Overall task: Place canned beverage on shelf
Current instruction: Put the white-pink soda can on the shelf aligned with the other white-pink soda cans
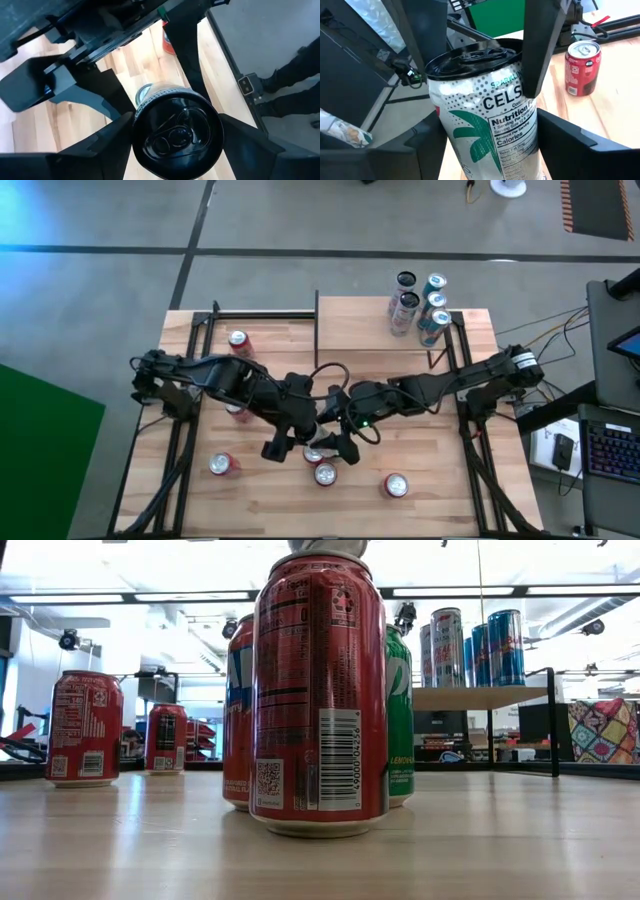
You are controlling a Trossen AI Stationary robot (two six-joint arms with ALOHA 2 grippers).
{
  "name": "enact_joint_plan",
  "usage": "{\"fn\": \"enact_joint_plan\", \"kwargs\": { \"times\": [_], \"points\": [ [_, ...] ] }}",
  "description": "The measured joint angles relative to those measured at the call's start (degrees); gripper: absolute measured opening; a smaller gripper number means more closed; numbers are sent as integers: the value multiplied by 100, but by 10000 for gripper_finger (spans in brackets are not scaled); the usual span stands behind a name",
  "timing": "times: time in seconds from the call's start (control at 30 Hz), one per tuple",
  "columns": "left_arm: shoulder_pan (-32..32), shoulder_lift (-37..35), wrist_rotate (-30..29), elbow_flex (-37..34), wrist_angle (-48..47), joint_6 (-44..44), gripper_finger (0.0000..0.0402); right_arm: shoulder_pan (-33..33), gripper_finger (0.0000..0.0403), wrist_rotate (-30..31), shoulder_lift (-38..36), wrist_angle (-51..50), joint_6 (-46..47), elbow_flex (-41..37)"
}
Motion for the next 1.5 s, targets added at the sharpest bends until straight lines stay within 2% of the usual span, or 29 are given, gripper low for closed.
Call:
{"fn": "enact_joint_plan", "kwargs": {
  "times": [0.13,0.33,0.4,0.67,0.77,0.87,1.07,1.27,1.4,1.5],
  "points": [
    [85,-14,-219,62,-28,-206,271,-3,255,369,-26,-53,110,-24],
    [138,-266,-1313,162,-233,-617,279,-27,254,2148,-248,-500,138,-176],
    [157,-393,-1507,147,-404,-730,280,-98,254,2486,-449,-592,118,-243],
    [178,-1087,-1979,-12,-601,-1295,277,-388,254,3057,-1680,-629,-62,-1042],
    [174,-1353,-2247,-204,-567,-1469,273,-451,254,3796,-2283,-536,-201,-1462],
    [173,-1690,-2526,-668,-295,-1598,270,-453,254,4480,-2765,-597,-213,-1943],
    [172,-2506,-2530,-2313,1008,-1732,267,-493,254,5116,-3699,-511,-169,-2619],
    [189,-3179,-2521,-3881,2101,-2133,267,-535,254,5693,-4236,-578,-537,-3013],
    [189,-3443,-2522,-4477,2287,-2575,267,-657,254,5811,-4494,-540,-652,-3275],
    [189,-3559,-2521,-4778,2336,-2859,267,-674,254,6123,-4542,-559,-724,-3535]
  ]
}}
